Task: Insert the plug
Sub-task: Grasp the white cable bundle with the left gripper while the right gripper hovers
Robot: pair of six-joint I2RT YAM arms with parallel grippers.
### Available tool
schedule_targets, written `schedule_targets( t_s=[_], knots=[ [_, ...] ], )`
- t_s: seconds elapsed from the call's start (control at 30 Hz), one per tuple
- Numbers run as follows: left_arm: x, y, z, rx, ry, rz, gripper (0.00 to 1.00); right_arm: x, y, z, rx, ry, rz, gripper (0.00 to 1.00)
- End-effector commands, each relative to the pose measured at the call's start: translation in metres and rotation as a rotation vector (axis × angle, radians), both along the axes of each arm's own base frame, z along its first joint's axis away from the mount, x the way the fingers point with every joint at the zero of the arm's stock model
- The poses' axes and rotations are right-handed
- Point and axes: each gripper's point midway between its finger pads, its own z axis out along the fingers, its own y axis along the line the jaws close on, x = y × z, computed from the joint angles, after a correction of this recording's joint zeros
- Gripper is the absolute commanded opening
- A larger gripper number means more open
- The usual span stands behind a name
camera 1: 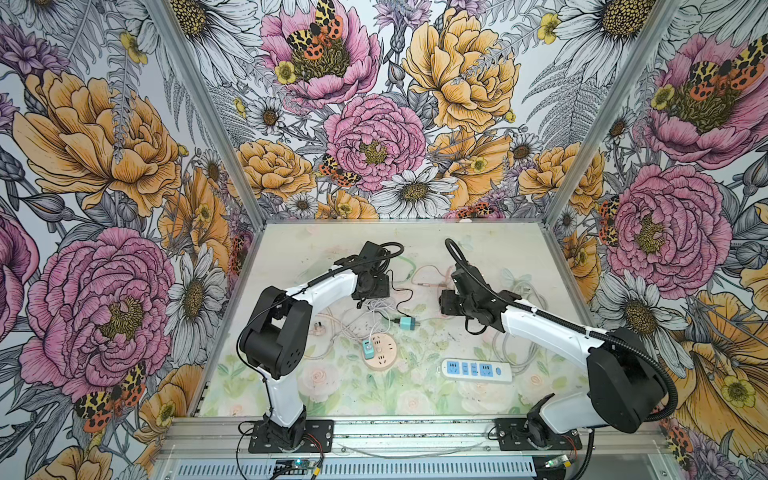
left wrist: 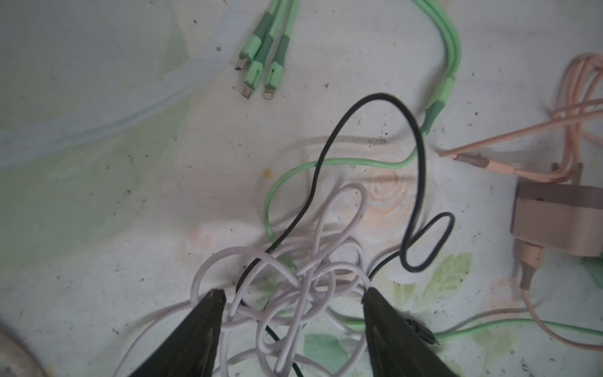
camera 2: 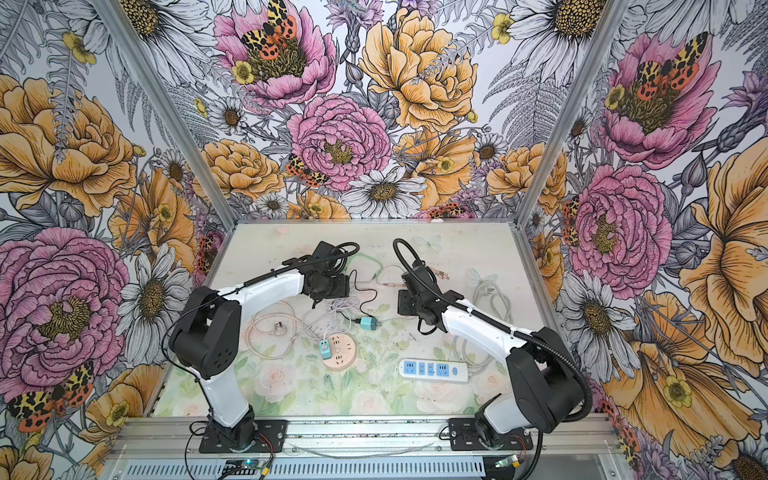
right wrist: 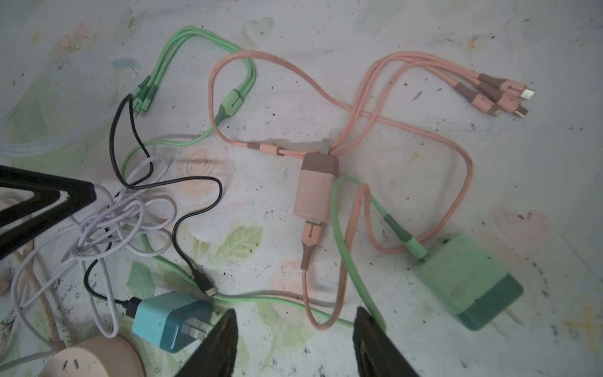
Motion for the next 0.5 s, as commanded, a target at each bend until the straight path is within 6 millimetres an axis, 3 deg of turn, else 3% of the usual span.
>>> schedule_targets(
  t_s=[0.0,0.2,0.47],
  knots=[
    [0.005,-0.020,0.004,-0.011,-0.023,-0.102,0.71,0.000,-0.011,0.008,0.016,-0.026,-0.039,0.59],
    [-0.002,-0.027,-0.007,0.033,-0.001,-0.161,0.73,-0.004,-0.019,0.009,0.019,-0.031,-0.055,0.61],
    [-0.008,-0.013,-0.035,0.238,0.069,-0.170,0.72,-0.008,-0.024,0.007,0.022,-0.028,-0.070,0.61]
  ],
)
